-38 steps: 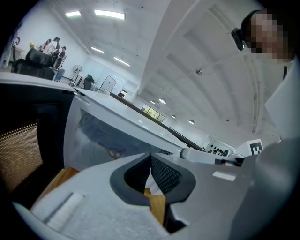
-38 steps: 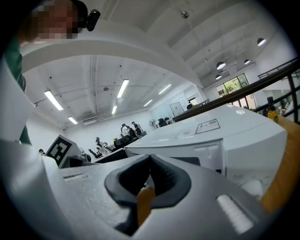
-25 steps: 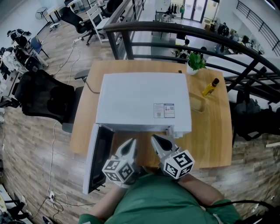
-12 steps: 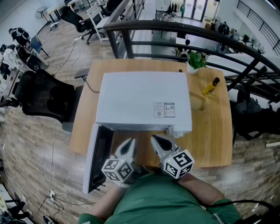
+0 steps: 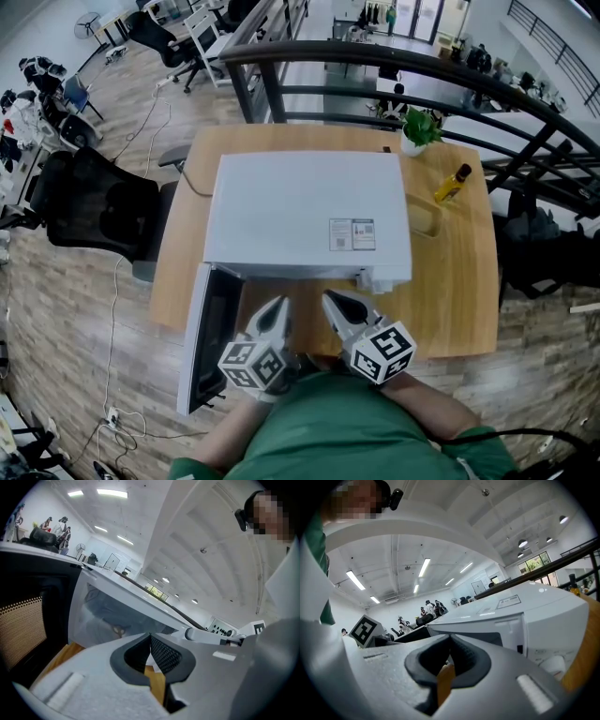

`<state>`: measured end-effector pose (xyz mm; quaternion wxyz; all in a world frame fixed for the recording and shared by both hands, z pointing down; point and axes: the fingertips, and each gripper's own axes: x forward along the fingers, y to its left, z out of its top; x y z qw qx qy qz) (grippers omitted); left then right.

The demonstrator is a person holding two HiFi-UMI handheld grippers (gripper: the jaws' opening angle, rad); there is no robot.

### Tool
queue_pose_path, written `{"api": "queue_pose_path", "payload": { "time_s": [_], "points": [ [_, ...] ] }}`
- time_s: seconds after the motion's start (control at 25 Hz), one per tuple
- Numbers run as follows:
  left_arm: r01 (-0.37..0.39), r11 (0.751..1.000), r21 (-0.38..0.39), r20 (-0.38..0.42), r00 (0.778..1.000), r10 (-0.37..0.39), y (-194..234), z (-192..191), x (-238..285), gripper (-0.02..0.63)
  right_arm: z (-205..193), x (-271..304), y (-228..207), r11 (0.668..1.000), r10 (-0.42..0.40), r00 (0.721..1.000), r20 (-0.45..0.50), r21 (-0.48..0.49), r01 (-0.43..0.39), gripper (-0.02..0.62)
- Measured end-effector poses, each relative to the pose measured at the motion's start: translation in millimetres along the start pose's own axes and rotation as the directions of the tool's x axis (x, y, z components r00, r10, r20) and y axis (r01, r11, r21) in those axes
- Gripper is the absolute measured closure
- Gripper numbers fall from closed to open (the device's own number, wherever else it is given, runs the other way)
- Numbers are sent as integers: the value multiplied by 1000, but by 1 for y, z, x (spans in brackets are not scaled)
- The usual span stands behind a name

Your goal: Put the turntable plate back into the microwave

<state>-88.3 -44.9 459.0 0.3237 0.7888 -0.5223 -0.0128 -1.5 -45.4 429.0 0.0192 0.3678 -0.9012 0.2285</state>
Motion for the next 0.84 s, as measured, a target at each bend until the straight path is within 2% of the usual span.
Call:
{"api": "queue_pose_path", "payload": {
  "time_s": [0.84],
  "points": [
    [8, 1000, 2, -28, 1000, -8, 4, -5, 10, 595, -6, 10, -2, 1000, 5, 1000, -19, 17, -5, 592]
  ]
}}
